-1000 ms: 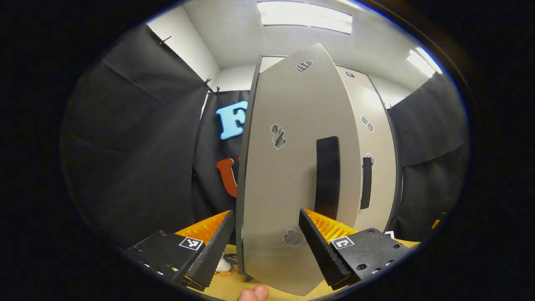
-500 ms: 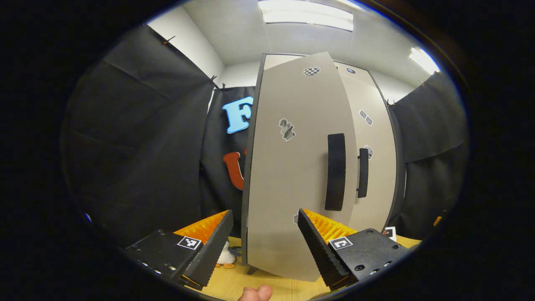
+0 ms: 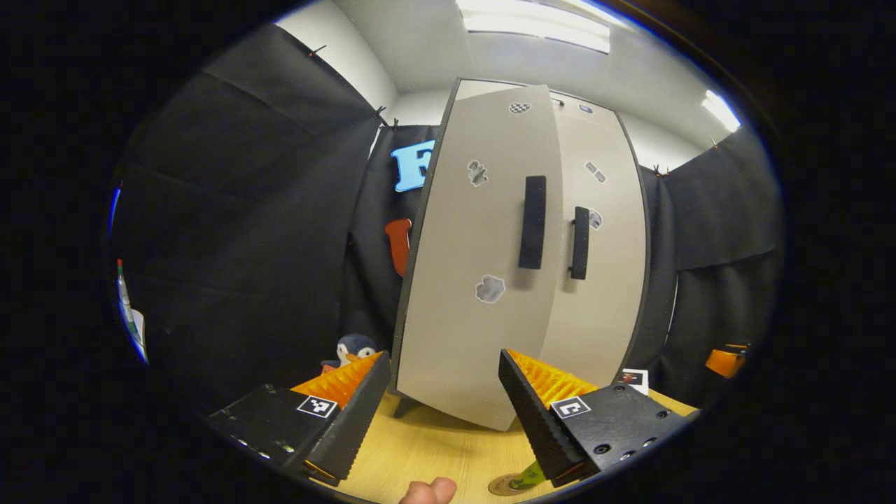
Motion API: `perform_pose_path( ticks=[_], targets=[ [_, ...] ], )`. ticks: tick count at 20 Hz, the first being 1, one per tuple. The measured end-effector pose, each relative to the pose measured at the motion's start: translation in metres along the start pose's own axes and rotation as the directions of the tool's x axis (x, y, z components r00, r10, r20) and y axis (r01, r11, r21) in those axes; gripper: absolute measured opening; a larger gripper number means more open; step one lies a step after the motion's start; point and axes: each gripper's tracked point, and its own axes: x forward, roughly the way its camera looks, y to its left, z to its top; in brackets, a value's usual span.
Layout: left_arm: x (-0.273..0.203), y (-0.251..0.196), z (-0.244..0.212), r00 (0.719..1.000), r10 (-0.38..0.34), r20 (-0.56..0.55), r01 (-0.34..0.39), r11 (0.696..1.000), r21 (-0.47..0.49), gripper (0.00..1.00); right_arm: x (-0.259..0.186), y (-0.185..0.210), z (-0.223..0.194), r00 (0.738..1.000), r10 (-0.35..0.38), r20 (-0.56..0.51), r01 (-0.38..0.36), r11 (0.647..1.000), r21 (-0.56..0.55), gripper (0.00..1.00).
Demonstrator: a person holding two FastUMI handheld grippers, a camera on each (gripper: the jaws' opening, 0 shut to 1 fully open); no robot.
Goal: Grasp the bottle in the cabinet with the left hand and place it on the coaster, then close the right door with the right hand and the left door with the left hand.
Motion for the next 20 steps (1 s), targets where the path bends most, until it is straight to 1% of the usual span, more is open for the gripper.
perform_pose_path(
  ticks=[1, 2, 6, 7, 8, 10, 16, 18, 20],
  targets=[
    [-0.004, -0.009, -0.004, 1.0, -0.014, 0.001, 0.014, 1.0, 0.005, 1.0, 0.0, 0.005, -0.002, 1.0, 0.01, -0.006, -0.01, 1.0, -0.004, 0.83],
    [-0.008, -0.018, -0.008, 1.0, -0.029, 0.002, 0.029, 0.999, 0.015, 0.95, 0.0, 0.008, -0.005, 1.0, 0.018, -0.016, -0.018, 1.0, -0.011, 0.83],
    [-0.019, -0.048, -0.019, 0.997, -0.08, 0.019, 0.078, 0.994, 0.07, 0.95, -0.002, 0.022, -0.007, 0.997, 0.059, -0.04, -0.06, 0.998, -0.028, 0.83],
    [-0.021, -0.055, -0.021, 0.995, -0.096, 0.02, 0.095, 0.993, 0.073, 0.99, -0.002, 0.024, -0.006, 0.997, 0.063, -0.039, -0.064, 0.998, -0.029, 0.83],
    [-0.024, -0.061, -0.023, 0.994, -0.108, 0.02, 0.106, 0.991, 0.076, 0.94, -0.002, 0.026, -0.007, 0.997, 0.068, -0.039, -0.069, 0.997, -0.028, 0.83],
    [-0.028, -0.073, -0.027, 0.991, -0.13, 0.022, 0.128, 0.989, 0.075, 0.95, -0.003, 0.031, -0.007, 0.996, 0.078, -0.037, -0.079, 0.997, -0.026, 0.83],
    [-0.04, -0.094, -0.037, 0.99, -0.144, -0.002, 0.144, 0.989, 0.031, 0.95, -0.009, 0.035, -0.013, 0.995, 0.086, -0.045, -0.087, 0.996, -0.016, 0.83],
    [-0.043, -0.097, -0.045, 0.988, -0.15, -0.021, 0.151, 0.988, 0.017, 0.95, -0.01, 0.035, -0.013, 0.995, 0.084, -0.045, -0.084, 0.996, -0.017, 0.83],
    [-0.045, -0.094, -0.049, 0.989, -0.141, -0.04, 0.142, 0.99, 0.021, 0.95, -0.01, 0.035, -0.013, 0.995, 0.084, -0.046, -0.085, 0.996, -0.02, 0.83]
  ],
)
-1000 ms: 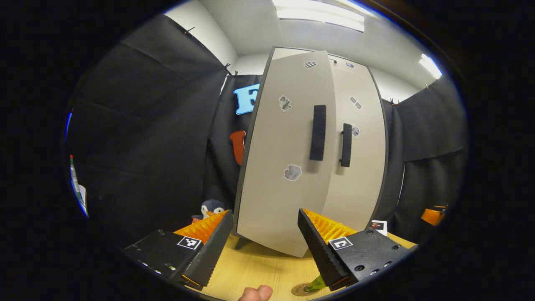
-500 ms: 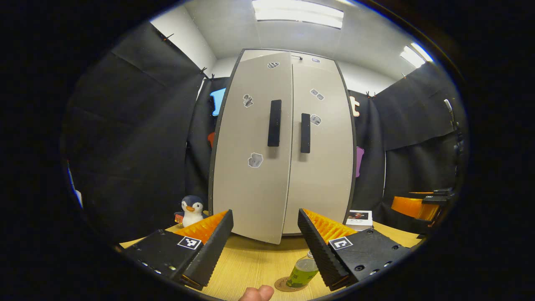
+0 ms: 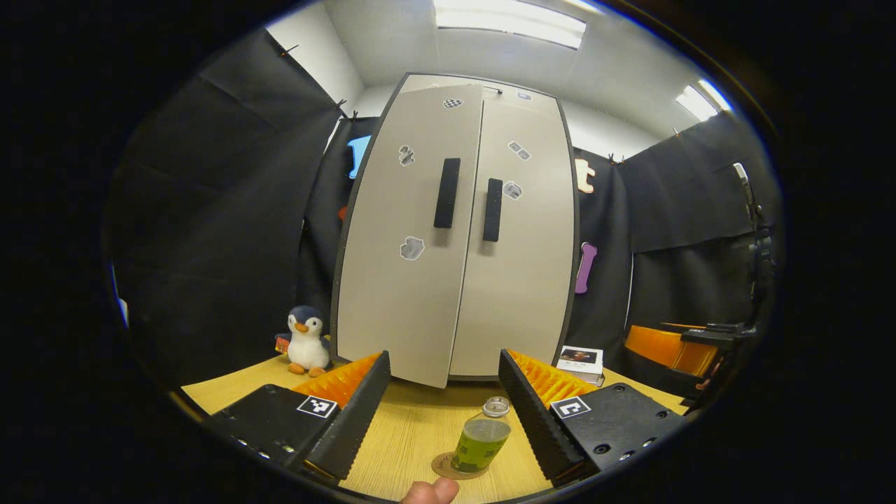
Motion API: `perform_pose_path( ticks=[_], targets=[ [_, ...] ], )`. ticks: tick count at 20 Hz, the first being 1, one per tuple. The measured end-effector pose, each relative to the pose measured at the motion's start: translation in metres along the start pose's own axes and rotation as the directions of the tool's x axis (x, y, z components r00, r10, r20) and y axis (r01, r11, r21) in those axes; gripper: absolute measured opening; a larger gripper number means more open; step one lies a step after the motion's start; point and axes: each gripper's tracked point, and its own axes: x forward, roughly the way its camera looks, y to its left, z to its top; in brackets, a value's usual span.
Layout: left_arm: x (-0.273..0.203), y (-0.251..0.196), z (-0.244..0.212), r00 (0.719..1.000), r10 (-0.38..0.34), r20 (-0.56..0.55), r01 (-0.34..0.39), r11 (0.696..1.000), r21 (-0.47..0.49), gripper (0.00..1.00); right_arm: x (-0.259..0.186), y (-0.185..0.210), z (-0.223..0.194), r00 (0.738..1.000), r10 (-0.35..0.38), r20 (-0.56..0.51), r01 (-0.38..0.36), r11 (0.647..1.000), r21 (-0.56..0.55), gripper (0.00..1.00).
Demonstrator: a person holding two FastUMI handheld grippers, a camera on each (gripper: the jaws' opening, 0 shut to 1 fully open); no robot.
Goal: Grasp the bottle in the cabinet with the left hand and place it on the coaster, then close the right door with the right hand and the left door with the left hand.
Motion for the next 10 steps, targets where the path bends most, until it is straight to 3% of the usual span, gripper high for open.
perform_pose_path(
  ticks=[10],
  targets=[
    [0.001, 0.024, 0.011, 0.998, 0.06, 0.023, -0.061, 0.997, 0.036, 0.94, -0.005, -0.001, -0.001, 1.0, -0.005, -0.001, 0.005, 1.0, -0.026, 0.83]
  ],
)
